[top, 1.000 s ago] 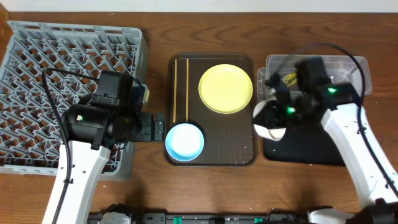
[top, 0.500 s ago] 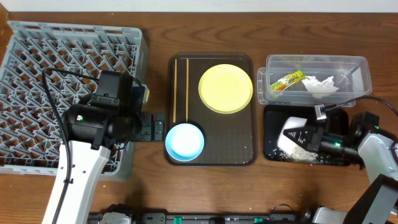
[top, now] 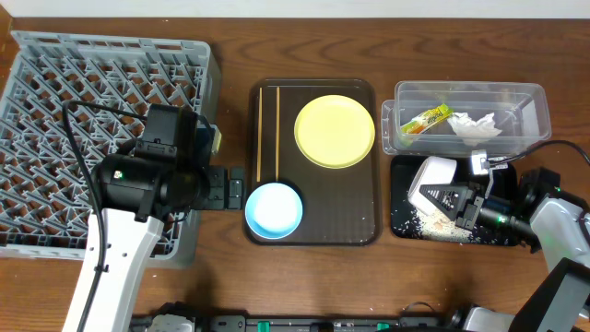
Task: Sort waste into correct bins and load items into the dishwasher
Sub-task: 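Tip the rice bowl over the black tray with the right gripper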
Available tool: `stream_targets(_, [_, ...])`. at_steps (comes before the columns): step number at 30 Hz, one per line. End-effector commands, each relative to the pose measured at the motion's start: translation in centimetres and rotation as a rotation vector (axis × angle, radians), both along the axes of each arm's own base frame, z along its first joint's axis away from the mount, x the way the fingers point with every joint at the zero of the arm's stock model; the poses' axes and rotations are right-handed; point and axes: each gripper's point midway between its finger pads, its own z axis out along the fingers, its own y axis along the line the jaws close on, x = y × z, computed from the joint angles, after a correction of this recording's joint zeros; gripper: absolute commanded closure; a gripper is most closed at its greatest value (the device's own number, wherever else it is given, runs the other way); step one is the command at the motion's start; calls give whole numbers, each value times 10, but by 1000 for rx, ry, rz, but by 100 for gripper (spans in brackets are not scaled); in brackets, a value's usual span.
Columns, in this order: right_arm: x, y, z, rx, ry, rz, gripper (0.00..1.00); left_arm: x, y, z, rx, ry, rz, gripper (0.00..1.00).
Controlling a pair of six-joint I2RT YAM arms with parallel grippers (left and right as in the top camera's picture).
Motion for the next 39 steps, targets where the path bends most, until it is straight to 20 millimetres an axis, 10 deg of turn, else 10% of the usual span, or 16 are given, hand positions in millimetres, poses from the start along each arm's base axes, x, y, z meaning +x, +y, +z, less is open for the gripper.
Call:
stream_targets(1, [1, 1, 12, 21, -132, 3, 99, 1, 1, 2, 14, -10, -11, 2])
stream_targets(29, [15, 2, -21, -56, 132, -9, 99, 1, 1, 2, 14, -10, -12, 2])
stream_targets(33, [10, 23, 2, 60, 156, 46, 98, 1, 1, 2, 14, -10, -12, 2])
stream_targets(39, [-6, 65, -24, -302, 245, 179, 98, 1, 1, 2, 14, -10, -12, 2])
